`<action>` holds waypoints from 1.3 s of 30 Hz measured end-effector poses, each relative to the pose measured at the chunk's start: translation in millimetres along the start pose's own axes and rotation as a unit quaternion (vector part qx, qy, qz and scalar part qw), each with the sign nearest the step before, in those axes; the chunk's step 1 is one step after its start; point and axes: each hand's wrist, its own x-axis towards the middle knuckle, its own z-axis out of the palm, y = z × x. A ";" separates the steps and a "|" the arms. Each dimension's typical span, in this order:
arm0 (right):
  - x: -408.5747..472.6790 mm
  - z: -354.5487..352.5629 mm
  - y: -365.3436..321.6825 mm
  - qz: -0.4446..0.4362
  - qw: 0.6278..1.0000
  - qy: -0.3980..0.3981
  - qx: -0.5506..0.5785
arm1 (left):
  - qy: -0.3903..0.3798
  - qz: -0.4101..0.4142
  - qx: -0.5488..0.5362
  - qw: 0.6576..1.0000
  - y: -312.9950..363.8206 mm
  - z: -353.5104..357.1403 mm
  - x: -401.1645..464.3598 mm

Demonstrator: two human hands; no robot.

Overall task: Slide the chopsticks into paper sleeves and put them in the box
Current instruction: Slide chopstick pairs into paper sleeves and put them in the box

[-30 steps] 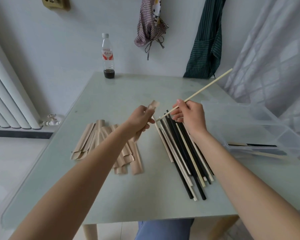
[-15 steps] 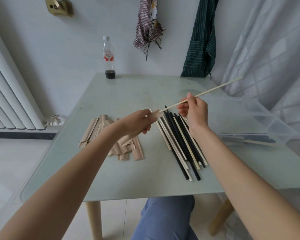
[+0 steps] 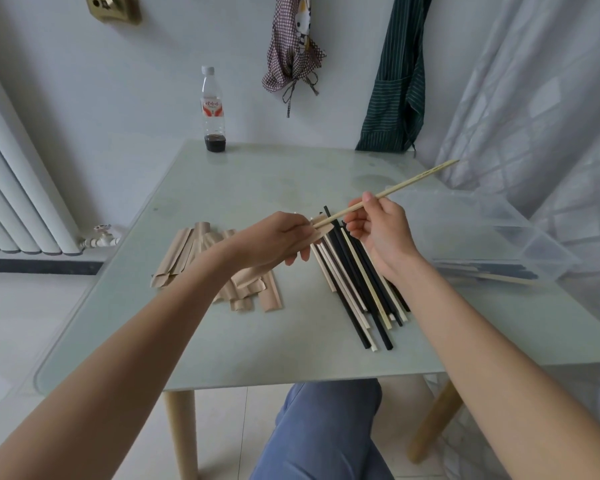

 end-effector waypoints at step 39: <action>-11.5 -4.9 -4.6 0.048 0.993 -0.014 0.105 | 0.007 -0.049 -0.016 0.999 24.7 12.2 -4.9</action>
